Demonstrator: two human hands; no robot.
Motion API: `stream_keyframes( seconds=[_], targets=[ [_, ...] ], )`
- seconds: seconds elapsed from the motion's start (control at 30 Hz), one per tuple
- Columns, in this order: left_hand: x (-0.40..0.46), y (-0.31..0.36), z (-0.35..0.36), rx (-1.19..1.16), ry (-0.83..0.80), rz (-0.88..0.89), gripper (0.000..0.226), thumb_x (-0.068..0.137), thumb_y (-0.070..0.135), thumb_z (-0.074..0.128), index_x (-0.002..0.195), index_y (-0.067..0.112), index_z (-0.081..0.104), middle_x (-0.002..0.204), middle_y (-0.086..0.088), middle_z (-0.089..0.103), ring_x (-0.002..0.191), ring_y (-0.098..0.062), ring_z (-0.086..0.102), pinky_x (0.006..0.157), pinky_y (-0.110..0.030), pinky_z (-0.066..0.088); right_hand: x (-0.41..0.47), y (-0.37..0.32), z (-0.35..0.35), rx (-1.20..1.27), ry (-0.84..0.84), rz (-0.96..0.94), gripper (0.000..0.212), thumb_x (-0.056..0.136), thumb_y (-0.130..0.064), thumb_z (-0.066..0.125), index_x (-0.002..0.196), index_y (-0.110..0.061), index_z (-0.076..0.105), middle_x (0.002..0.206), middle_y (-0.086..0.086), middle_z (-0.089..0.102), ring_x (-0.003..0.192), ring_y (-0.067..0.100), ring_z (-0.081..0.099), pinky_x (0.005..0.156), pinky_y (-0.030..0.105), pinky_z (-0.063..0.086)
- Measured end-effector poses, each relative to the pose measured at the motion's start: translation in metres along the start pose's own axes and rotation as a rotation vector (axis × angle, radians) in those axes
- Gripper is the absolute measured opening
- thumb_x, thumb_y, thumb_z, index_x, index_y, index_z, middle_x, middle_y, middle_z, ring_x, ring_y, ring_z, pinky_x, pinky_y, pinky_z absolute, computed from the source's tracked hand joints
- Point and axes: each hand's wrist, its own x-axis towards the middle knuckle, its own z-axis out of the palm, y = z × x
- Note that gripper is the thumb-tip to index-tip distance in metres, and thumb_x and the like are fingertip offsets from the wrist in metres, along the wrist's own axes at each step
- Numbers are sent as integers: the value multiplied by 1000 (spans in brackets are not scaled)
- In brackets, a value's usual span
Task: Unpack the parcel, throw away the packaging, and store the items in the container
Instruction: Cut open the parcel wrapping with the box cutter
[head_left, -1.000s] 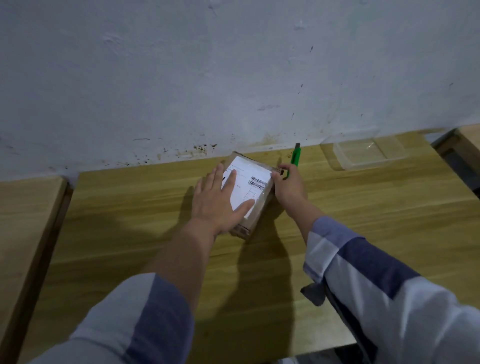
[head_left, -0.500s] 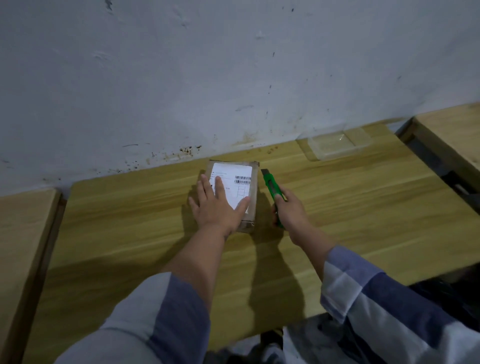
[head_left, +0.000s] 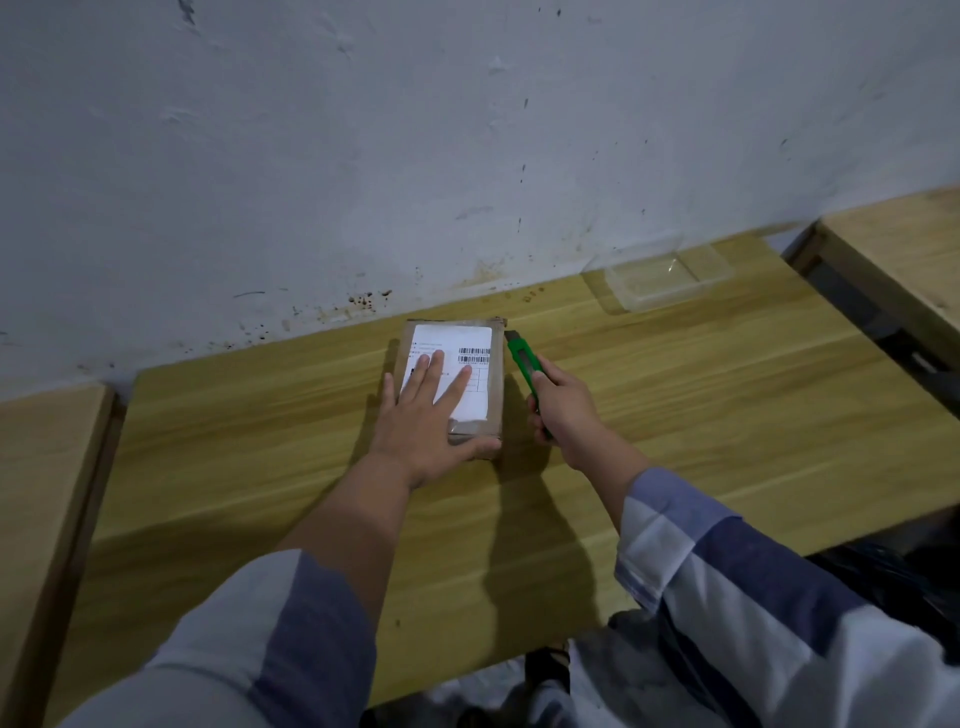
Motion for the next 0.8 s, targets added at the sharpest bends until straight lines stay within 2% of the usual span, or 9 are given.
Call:
stream_keyframes(
  seconds=[0.33, 0.8],
  targets=[
    [2, 7, 2, 10, 13, -48, 102, 69, 88, 25, 151, 35, -6, 160, -2, -17, 147, -19, -18, 118, -52, -9, -13, 2, -9, -165, -24, -27, 41, 99, -22, 39, 136, -38, 45, 70, -4, 47, 47, 13, 40, 37, 20, 31],
    [3, 9, 5, 55, 47, -61, 103, 68, 88, 22, 151, 34, -4, 161, -4, -14, 148, -21, -14, 117, -53, -7, -49, 26, -19, -265, -22, -86, 41, 98, -22, 39, 136, -36, 46, 66, -8, 46, 47, 14, 41, 41, 23, 34]
  ],
)
